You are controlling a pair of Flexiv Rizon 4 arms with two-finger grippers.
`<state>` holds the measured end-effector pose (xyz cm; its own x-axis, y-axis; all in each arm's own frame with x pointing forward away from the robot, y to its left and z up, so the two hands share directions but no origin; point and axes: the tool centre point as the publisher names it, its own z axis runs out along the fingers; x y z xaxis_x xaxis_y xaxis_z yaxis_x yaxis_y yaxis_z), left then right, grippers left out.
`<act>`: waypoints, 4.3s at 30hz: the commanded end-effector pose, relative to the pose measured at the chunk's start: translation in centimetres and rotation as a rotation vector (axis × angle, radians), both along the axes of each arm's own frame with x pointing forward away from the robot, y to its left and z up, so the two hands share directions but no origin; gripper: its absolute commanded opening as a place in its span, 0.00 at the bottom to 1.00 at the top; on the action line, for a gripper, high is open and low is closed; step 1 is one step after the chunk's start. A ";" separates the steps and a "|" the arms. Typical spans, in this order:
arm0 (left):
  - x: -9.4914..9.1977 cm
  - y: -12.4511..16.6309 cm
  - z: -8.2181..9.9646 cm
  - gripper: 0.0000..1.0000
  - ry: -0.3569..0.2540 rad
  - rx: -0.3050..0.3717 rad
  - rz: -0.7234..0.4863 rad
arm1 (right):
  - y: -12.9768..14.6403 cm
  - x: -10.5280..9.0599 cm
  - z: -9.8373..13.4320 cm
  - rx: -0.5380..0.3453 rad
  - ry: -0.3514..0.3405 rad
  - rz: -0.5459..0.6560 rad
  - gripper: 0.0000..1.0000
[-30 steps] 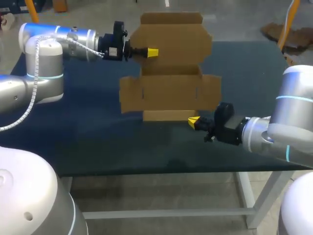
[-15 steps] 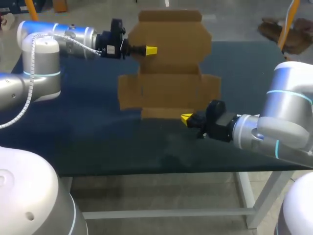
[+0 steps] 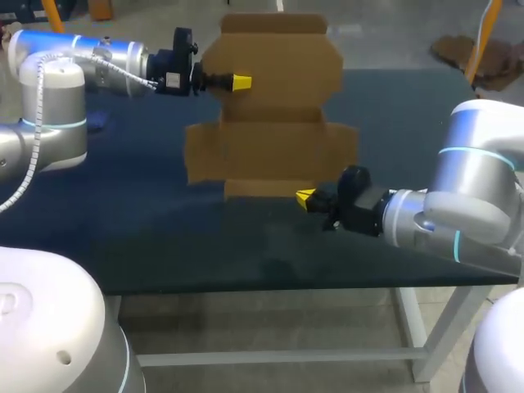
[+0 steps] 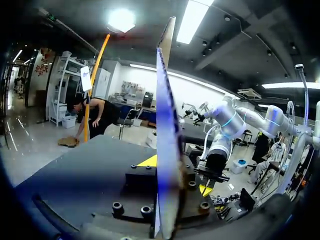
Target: Assemble the packaging by folding the flat box into shape, placing the metal phone stand inside, and closing the box properly
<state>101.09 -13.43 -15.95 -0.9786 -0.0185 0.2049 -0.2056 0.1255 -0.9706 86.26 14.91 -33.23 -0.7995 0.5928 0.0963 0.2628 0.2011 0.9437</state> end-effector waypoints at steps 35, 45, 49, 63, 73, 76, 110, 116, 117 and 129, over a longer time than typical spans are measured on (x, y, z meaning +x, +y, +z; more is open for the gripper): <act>1.8 1.4 -2.8 0.00 -0.059 -0.015 -0.029 | 4.2 2.4 -2.6 0.021 0.042 -0.082 0.00; 1.8 1.2 -2.8 0.00 -0.086 -0.008 -0.059 | 4.2 2.4 -2.6 0.021 0.042 -0.082 0.00; 1.9 1.1 -3.0 0.00 -0.093 -0.015 -0.070 | 4.8 3.5 -3.6 0.027 0.030 -0.074 0.00; 2.5 1.5 -3.7 0.00 -0.087 -0.035 -0.076 | 6.9 5.3 -6.1 0.023 0.054 -0.148 0.00; 2.5 1.5 -3.7 0.00 -0.087 -0.037 -0.075 | 7.9 5.6 -6.8 -0.044 0.033 -0.223 0.00; 2.5 1.5 -3.7 0.00 -0.087 -0.037 -0.075 | 7.9 5.7 -7.1 -0.033 0.038 -0.218 0.00; 2.5 1.5 -3.7 0.00 -0.087 -0.037 -0.075 | 8.5 9.2 -9.1 -0.051 0.036 -0.370 0.00; 2.5 1.5 -3.7 0.00 -0.087 -0.037 -0.075 | 8.7 9.6 -9.2 -0.060 0.034 -0.382 0.00; 2.5 1.5 -3.7 0.00 -0.087 -0.037 -0.075 | 8.7 9.6 -9.3 -0.064 0.034 -0.385 0.00; 2.5 1.5 -3.7 0.00 -0.087 -0.037 -0.075 | 8.5 9.7 -9.6 -0.065 0.037 -0.411 0.00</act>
